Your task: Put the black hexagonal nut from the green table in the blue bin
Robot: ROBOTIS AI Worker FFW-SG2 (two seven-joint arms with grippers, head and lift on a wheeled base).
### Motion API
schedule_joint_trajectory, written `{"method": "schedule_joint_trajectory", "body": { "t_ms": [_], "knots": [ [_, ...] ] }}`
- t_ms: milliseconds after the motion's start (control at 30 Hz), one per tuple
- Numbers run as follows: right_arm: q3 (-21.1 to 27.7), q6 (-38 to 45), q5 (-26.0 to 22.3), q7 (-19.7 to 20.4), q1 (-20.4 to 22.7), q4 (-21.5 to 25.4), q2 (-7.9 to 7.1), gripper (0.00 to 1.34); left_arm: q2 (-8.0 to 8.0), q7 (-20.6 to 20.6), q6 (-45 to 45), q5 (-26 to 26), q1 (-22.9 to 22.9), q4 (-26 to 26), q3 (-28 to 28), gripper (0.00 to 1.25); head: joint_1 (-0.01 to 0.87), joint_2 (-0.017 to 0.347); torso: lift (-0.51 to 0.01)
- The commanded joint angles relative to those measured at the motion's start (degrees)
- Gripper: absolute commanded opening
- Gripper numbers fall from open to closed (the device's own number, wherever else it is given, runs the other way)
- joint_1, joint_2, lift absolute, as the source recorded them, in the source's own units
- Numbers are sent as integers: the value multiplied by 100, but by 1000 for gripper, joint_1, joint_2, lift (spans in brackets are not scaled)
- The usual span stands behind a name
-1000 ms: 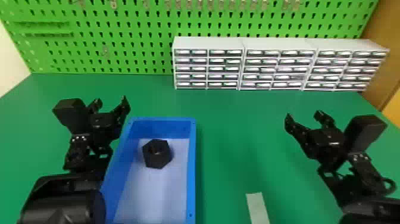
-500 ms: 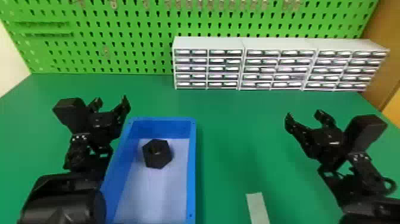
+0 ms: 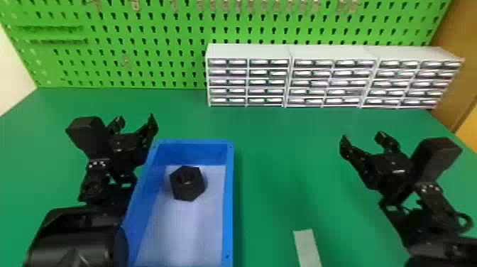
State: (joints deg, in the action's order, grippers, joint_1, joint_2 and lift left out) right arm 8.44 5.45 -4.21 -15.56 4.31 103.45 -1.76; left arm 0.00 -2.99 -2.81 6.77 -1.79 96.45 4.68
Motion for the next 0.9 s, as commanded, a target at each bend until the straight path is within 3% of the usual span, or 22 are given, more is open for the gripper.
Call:
{"method": "schedule_joint_trajectory", "body": {
  "t_ms": [0,867],
  "knots": [
    [0,0,-9,0,0,0,0,943,-15,0,0,0,-5,-3,-28,756,686,51,-97],
    [18,0,-18,0,0,0,0,943,-15,-9,-53,-44,12,-3,-98,756,686,51,-97]
  ]
}}
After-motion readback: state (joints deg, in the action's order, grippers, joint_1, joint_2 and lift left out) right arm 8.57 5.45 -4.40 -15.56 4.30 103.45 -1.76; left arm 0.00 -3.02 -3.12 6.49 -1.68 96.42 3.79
